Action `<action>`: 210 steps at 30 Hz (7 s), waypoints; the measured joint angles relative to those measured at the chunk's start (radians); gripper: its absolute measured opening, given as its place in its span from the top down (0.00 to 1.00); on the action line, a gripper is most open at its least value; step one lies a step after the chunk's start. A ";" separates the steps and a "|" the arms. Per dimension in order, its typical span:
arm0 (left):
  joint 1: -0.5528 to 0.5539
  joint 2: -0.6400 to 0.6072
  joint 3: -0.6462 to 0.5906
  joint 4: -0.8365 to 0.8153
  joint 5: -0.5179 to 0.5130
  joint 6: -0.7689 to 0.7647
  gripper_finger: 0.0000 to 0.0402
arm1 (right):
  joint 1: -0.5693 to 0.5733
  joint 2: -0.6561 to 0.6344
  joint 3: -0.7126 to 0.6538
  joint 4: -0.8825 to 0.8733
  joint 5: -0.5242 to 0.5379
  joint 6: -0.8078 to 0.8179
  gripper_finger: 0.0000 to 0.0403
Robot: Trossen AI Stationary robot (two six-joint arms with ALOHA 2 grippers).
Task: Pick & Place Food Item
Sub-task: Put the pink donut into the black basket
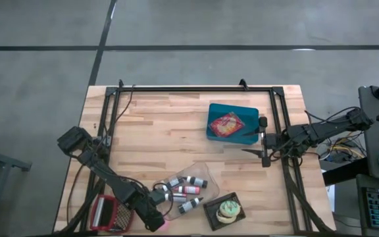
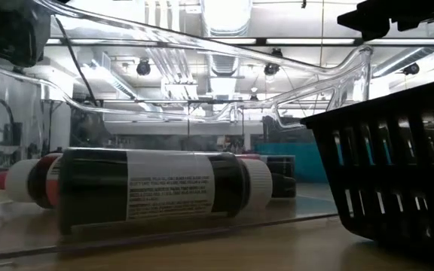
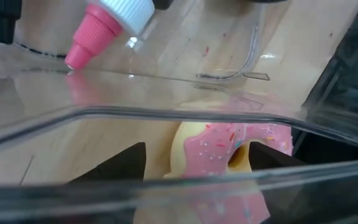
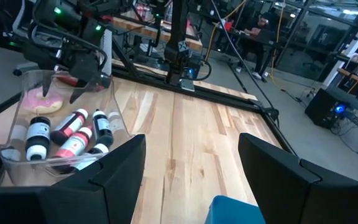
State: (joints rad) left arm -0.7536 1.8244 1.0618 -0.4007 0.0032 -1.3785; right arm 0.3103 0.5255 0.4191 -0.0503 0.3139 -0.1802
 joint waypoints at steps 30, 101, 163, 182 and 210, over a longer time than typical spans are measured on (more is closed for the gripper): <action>0.014 -0.003 -0.002 -0.034 0.054 0.059 0.99 | -0.001 -0.002 0.000 0.004 0.054 -0.026 0.37; -0.034 -0.429 0.264 -0.920 -0.472 0.048 1.00 | 0.000 0.000 -0.002 0.014 0.030 -0.036 0.37; 0.519 -0.223 -0.182 1.136 -0.611 1.543 1.00 | -0.083 0.683 -0.084 1.060 -0.058 0.148 0.25; 0.561 -0.126 -0.146 1.215 -0.548 1.536 1.00 | -0.131 0.784 -0.033 1.059 -0.060 0.193 0.25; 0.567 -0.106 -0.148 1.213 -0.533 1.531 1.00 | -0.134 0.797 -0.019 1.022 0.001 0.169 0.96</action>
State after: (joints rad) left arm -0.1862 1.7180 0.9142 0.8127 -0.5293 0.1529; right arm 0.1765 1.3229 0.4000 0.9720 0.3149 -0.0109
